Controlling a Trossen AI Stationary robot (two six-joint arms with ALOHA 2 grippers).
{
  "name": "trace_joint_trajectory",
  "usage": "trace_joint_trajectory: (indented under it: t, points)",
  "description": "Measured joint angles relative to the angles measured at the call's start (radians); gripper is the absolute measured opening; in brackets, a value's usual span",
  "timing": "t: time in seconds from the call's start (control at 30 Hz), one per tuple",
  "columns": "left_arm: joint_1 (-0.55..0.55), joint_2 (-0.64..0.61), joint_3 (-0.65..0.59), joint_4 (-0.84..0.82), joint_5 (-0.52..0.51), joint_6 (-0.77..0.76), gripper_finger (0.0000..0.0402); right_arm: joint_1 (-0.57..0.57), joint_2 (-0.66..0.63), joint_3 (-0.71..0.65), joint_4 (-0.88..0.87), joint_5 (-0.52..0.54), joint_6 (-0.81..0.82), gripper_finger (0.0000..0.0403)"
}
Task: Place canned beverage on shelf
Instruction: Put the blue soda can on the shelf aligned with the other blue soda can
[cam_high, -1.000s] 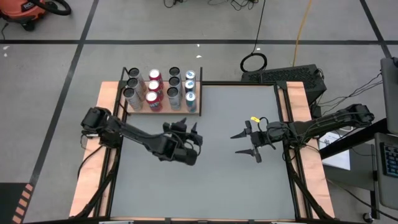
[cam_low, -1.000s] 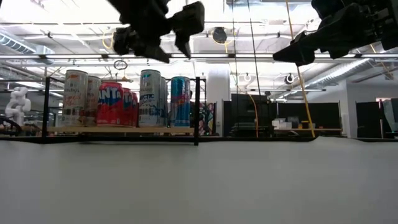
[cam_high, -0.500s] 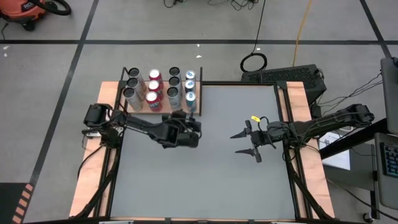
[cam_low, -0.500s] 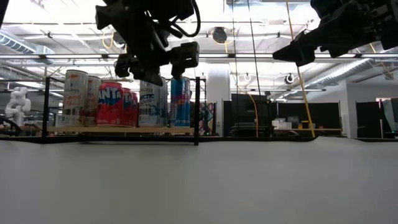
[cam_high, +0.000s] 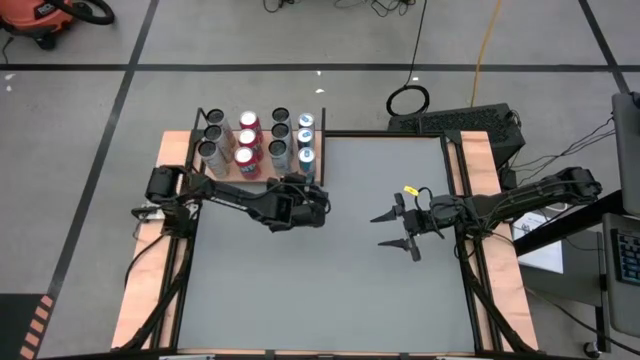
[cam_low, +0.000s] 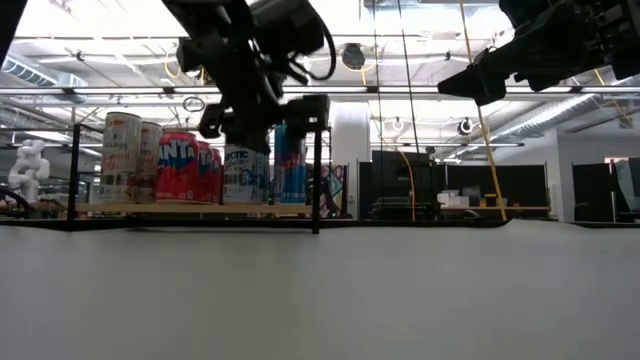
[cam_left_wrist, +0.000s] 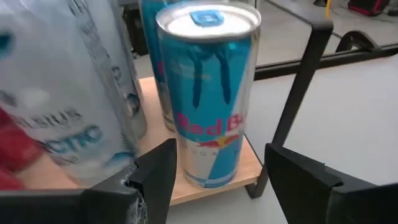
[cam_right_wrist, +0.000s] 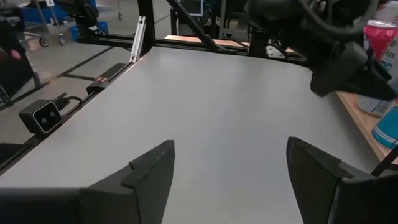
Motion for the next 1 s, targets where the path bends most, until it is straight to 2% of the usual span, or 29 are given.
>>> trace_joint_trajectory:
  t: [0.23,1.0]
  points:
    - [0.012,0.029,0.000,0.006,-0.015,-0.048,0.0241,0.000,0.000,0.000,-0.001,-0.001,0.003,0.0242]
    - [0.054,0.079,0.001,0.018,-0.071,-0.051,0.0241,0.000,0.000,0.000,-0.001,-0.003,-0.008,0.0242]
